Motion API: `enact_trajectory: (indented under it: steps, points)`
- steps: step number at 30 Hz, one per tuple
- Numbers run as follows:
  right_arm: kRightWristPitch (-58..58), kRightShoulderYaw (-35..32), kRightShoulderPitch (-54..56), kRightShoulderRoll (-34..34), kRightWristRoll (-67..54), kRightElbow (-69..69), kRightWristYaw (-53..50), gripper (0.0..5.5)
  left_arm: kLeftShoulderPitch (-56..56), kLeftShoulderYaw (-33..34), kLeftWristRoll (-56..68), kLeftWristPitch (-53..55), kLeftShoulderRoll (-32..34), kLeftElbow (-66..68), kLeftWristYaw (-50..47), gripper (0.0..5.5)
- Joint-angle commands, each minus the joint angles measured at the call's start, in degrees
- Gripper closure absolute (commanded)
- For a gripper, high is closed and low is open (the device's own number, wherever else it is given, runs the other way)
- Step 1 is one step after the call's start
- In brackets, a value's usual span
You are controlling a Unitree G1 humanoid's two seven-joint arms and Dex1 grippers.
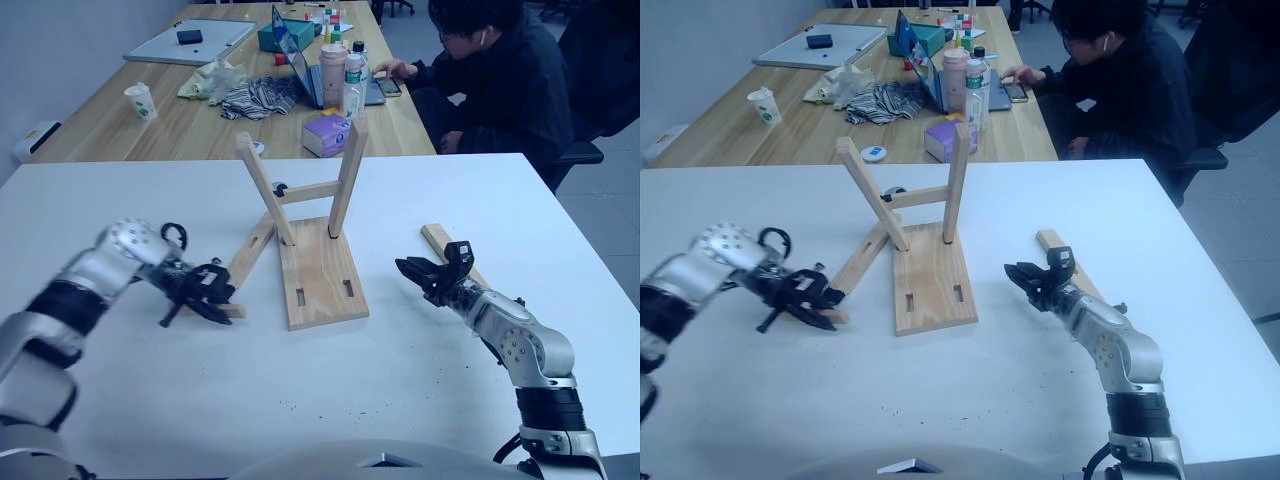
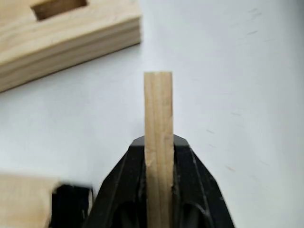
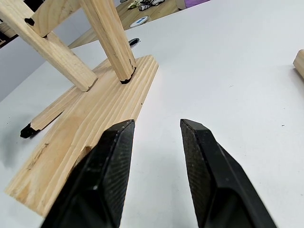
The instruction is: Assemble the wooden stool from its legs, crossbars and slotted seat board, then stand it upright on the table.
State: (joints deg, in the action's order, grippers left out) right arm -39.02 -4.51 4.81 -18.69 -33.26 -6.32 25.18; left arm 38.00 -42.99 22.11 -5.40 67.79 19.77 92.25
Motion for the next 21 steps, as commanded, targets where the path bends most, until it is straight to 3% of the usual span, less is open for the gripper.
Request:
enact_trajectory:
  steps: [1, 4, 9, 16, 21]
  points:
    - [-0.1, -0.8, 0.1, -0.4, 0.5, 0.9, 0.7, 3.74, 12.9, 7.7, 10.6, 16.3, -3.9, 2.4, -1.0, 5.12]
    - [0.0, -0.3, 1.6, 0.0, 1.0, 2.1, 1.0, 3.74, 15.9, 17.9, 10.2, 23.7, -15.8, 13.3, -19.0, 5.12]
    - [-0.4, 0.2, 2.1, -0.7, 1.1, 3.2, 2.4, 3.74, -0.9, 32.4, 11.8, 39.6, -23.7, 8.8, -48.2, 5.12]
    - [-1.5, 0.1, 3.3, -2.5, 1.7, 4.5, 4.4, 3.74, -12.8, 52.2, 21.7, 46.4, -31.7, -8.5, -61.7, 5.12]
    - [-1.5, 0.5, 4.4, -2.1, 2.6, 5.8, 5.1, 3.74, -16.5, 58.8, 21.4, 42.0, -40.6, -11.2, -69.7, 5.12]
